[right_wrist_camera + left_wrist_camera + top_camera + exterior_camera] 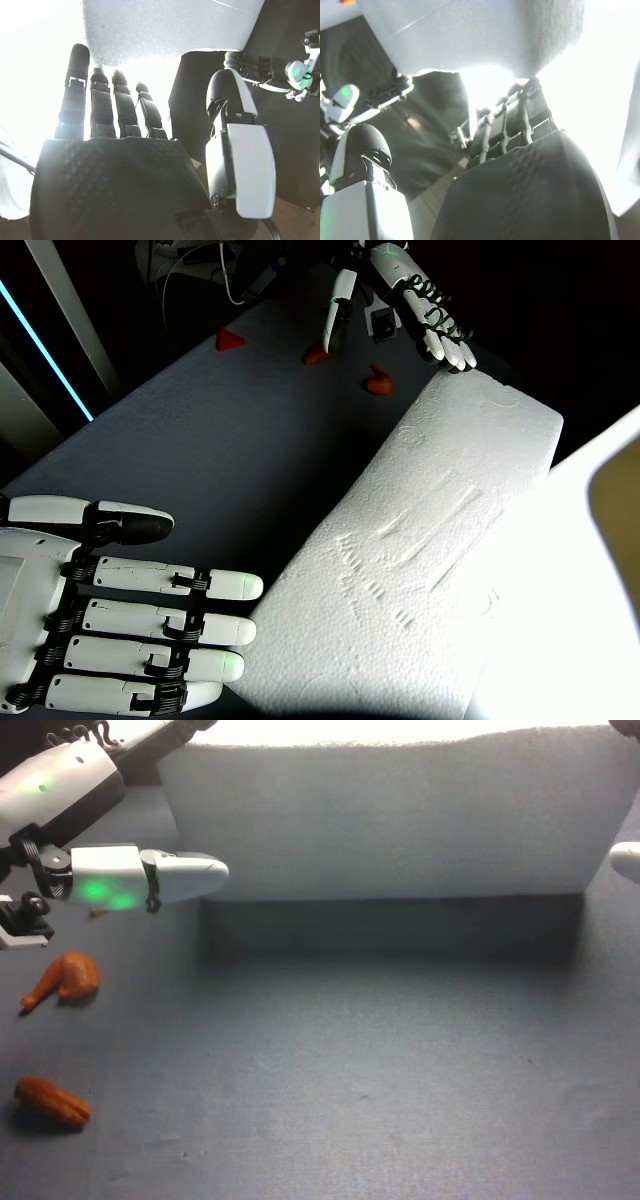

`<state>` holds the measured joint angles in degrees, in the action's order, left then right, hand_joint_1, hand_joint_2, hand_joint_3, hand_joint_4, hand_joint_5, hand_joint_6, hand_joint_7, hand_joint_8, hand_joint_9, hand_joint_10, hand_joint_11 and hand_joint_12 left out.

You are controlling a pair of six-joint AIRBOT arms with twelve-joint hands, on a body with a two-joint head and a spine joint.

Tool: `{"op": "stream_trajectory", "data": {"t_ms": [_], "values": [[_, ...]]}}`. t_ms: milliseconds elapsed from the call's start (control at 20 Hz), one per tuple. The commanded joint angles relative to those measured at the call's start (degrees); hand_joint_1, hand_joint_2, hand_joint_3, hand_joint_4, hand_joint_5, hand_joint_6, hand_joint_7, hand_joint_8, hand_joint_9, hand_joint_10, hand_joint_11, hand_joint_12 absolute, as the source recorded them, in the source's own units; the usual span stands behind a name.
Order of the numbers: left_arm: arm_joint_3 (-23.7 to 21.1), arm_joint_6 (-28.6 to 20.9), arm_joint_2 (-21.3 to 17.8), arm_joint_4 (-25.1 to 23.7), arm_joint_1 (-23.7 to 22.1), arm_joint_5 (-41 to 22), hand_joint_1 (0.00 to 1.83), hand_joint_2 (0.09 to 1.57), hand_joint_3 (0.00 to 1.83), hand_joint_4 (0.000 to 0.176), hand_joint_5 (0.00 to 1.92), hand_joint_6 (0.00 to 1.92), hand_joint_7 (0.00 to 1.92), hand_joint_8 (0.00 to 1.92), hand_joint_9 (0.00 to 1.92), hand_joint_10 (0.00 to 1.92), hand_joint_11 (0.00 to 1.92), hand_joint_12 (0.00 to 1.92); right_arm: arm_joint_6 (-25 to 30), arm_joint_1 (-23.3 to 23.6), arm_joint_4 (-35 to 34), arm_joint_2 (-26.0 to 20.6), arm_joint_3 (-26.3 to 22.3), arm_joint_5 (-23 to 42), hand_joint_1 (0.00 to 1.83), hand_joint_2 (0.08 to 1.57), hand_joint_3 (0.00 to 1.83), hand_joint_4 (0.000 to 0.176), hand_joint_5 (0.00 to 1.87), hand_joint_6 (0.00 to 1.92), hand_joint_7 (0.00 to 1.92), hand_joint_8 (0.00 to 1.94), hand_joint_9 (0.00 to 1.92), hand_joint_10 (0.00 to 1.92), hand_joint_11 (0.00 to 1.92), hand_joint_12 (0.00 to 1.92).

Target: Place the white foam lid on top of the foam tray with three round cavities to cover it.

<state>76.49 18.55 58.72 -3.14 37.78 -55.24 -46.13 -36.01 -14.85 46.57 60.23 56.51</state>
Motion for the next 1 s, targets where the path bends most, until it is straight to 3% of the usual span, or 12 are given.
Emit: {"op": "stream_trajectory", "data": {"t_ms": [0,50,150,350,400,450,550,600,650,800,850,950], "values": [[0.3,-0.1,-0.3,2.2,-0.7,-4.6,0.61,1.07,0.0,0.055,0.0,0.0,0.0,0.0,0.0,0.0,0.0,0.0,0.3,0.4,-0.1,-1.2,0.0,7.4,0.43,1.2,0.0,0.02,0.0,0.0,0.08,0.01,0.08,0.11,0.0,0.99],[0.3,-0.1,-0.3,1.9,-1.0,-4.9,0.61,1.07,0.0,0.058,0.0,0.0,0.0,0.0,0.0,0.0,0.0,0.0,0.1,0.4,-0.2,-1.5,-0.2,7.7,0.4,1.21,0.0,0.021,0.0,0.0,0.08,0.01,0.07,0.11,0.0,0.96],[0.1,-0.1,-0.3,1.7,-1.4,-5.8,0.59,1.07,0.0,0.047,0.0,0.0,0.0,0.0,0.0,0.0,0.0,0.0,-0.7,0.4,-0.4,-2.2,-0.7,9.0,0.4,1.2,0.0,0.057,0.0,0.0,0.1,0.01,0.07,0.14,0.0,1.05],[-0.3,0.0,-0.5,1.5,-2.6,-8.2,0.57,1.09,0.01,0.035,0.0,0.0,0.0,0.0,0.0,0.0,0.03,0.02,-1.5,0.4,-0.6,-3.4,-1.5,11.7,0.38,1.22,0.01,0.04,0.0,0.0,0.0,0.0,0.0,0.03,0.0,1.09],[-0.5,0.0,-0.5,1.0,-3.2,-8.6,0.52,1.08,0.0,0.043,0.0,0.0,0.0,0.0,0.0,0.0,0.01,0.2,-1.7,0.3,-0.6,-3.9,-2.0,12.7,0.37,1.25,0.0,0.025,0.0,0.0,0.05,0.02,0.0,0.23,0.0,1.5],[-0.7,0.0,-0.7,0.6,-3.7,-9.1,0.53,1.08,0.0,0.045,0.0,0.0,0.0,0.0,0.0,0.0,0.0,0.3,-2.0,0.2,-0.6,-4.2,-2.4,13.7,0.35,1.24,0.0,0.008,0.0,0.0,0.04,0.01,0.0,0.26,0.0,1.7],[-1.5,0.2,-1.2,0.3,-3.9,-10.5,0.58,1.08,0.0,0.062,0.0,0.0,0.0,0.0,0.0,0.0,0.0,0.59,-2.1,-0.4,-0.5,-5.0,-3.3,15.7,0.35,1.21,0.0,0.016,0.0,0.0,0.02,0.01,0.0,0.13,0.0,1.91],[-2.2,0.6,-1.7,0.3,-3.7,-11.5,0.58,1.07,0.0,0.062,0.0,0.0,0.0,0.0,0.0,0.0,0.0,0.63,-2.2,-0.8,-0.4,-5.5,-4.0,16.9,0.37,1.21,0.0,0.009,0.0,0.0,0.06,0.2,0.0,0.57,0.0,1.92],[-3.1,0.9,-2.5,0.4,-3.3,-12.6,0.57,1.06,0.0,0.065,0.0,0.0,0.0,0.0,0.0,0.0,0.0,0.51,-2.2,-1.5,-0.2,-6.1,-4.8,18.1,0.38,1.22,0.0,0.0,0.0,0.0,0.01,0.32,0.0,0.62,0.0,1.92],[-5.1,1.5,-4.4,0.9,-1.7,-15.5,0.63,1.07,0.0,0.077,0.0,0.0,0.0,0.0,0.0,0.0,0.0,0.14,-2.2,-3.3,0.5,-7.4,-6.7,20.2,0.33,1.24,0.01,0.011,0.0,0.0,0.0,0.14,0.0,0.24,0.0,1.63],[-5.7,1.5,-5.0,0.9,-1.2,-16.3,0.68,1.07,0.0,0.075,0.0,0.0,0.0,0.0,0.0,0.0,0.0,0.63,-2.2,-4.1,1.1,-7.9,-7.4,20.7,0.35,1.24,0.0,0.008,0.01,0.01,0.01,0.13,0.0,0.26,0.0,1.51],[-7.0,1.8,-6.1,0.8,-0.2,-17.6,0.66,1.06,0.0,0.074,0.0,0.0,0.0,0.0,0.0,0.0,0.0,0.92,-1.9,-5.0,2.2,-8.5,-8.4,20.8,0.44,1.21,0.0,0.011,0.03,0.02,0.01,0.11,0.0,0.21,0.0,1.4]]}}
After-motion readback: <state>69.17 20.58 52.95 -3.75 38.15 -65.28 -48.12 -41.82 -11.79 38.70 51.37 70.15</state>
